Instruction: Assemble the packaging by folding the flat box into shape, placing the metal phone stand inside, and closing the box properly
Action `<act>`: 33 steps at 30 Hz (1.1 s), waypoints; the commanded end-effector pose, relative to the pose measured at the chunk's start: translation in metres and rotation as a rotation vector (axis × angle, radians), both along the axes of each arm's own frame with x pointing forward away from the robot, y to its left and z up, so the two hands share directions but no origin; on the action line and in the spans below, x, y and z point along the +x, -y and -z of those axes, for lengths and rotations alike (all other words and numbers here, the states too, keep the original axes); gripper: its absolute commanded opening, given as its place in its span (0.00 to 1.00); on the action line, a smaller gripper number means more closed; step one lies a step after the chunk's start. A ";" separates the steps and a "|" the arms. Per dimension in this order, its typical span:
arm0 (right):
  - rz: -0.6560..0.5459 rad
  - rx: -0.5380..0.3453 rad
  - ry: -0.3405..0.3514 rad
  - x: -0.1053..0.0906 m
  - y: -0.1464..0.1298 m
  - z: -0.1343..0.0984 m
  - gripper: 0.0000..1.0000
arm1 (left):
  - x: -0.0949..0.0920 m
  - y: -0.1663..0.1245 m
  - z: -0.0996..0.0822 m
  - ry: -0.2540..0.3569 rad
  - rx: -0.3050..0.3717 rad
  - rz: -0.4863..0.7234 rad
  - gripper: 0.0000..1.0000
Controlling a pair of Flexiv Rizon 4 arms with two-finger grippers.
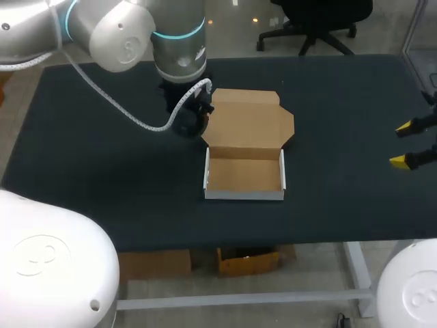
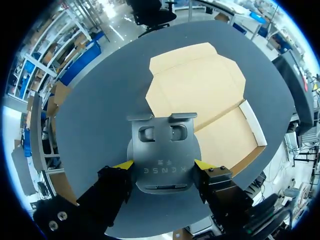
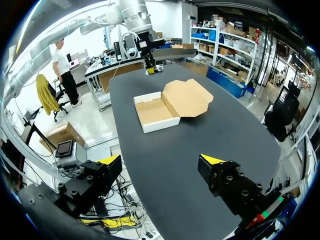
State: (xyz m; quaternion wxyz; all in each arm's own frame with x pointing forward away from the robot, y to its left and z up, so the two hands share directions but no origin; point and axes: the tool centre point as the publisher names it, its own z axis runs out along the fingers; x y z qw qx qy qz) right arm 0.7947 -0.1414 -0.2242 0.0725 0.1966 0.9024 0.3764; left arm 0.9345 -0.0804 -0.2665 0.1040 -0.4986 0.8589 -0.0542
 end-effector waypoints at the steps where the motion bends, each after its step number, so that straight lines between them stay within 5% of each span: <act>1: -0.005 0.004 -0.005 0.001 0.001 -0.001 1.00 | -0.005 0.007 0.000 0.005 0.008 0.003 0.00; 33: -0.005 0.004 -0.005 0.001 0.001 -0.001 1.00 | -0.044 0.070 0.023 -0.046 -0.025 0.122 0.00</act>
